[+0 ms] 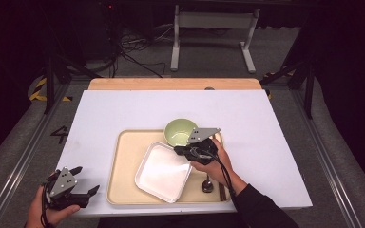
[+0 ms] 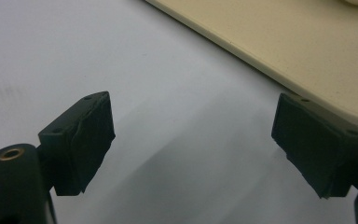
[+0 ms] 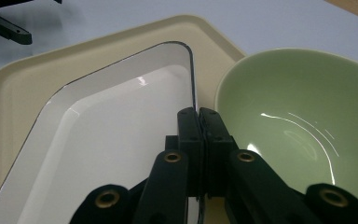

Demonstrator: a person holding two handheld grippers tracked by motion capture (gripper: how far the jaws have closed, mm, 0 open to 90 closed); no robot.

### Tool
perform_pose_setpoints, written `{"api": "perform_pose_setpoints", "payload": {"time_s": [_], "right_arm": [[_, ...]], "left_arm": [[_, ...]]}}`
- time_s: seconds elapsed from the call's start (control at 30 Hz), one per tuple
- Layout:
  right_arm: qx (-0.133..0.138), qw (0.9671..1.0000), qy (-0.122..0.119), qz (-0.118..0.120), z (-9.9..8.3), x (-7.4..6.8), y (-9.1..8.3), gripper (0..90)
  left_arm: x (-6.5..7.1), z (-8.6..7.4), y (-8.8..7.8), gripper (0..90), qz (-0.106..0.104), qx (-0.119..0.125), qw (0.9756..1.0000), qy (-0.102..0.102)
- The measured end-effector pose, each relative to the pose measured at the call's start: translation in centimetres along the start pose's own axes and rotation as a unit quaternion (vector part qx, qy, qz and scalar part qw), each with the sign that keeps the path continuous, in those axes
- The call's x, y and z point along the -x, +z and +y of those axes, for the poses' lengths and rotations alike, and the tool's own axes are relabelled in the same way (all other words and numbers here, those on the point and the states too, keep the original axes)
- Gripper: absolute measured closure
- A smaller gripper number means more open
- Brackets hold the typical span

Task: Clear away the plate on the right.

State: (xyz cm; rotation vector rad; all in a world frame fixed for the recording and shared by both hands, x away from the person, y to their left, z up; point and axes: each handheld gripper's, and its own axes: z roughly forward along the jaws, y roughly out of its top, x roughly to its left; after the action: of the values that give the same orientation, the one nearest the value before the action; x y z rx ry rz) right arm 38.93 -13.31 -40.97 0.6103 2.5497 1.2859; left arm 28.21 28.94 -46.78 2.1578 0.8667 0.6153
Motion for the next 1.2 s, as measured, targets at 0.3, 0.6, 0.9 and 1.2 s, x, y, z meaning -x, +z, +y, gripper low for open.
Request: {"api": "perform_pose_setpoints", "payload": {"time_s": [0.3, 0.6, 0.9, 1.2], "right_arm": [[0.0, 1.0, -0.003, -0.003, 0.0, -0.1, 0.0, 88.2], [-0.006, 0.9999, -0.006, -0.008, -0.2, -0.1, 0.0, 86.3], [0.009, 0.9999, -0.011, -0.003, 0.0, -0.4, -0.7, 86.3], [-0.002, 0.9995, -0.022, 0.022, -0.5, -1.2, -1.3, 90.0]], "left_arm": [[0.0, 0.0, 0.0, 13.9, -0.001, -0.001, 1.0, 0.0], [0.0, 0.0, 0.0, 14.0, -0.001, 0.0, 1.0, 0.0], [0.0, 0.0, 0.0, 14.0, 0.0, -0.002, 1.0, -0.001], [0.0, 0.0, -0.1, 14.0, 0.0, -0.001, 1.0, -0.002]]}}
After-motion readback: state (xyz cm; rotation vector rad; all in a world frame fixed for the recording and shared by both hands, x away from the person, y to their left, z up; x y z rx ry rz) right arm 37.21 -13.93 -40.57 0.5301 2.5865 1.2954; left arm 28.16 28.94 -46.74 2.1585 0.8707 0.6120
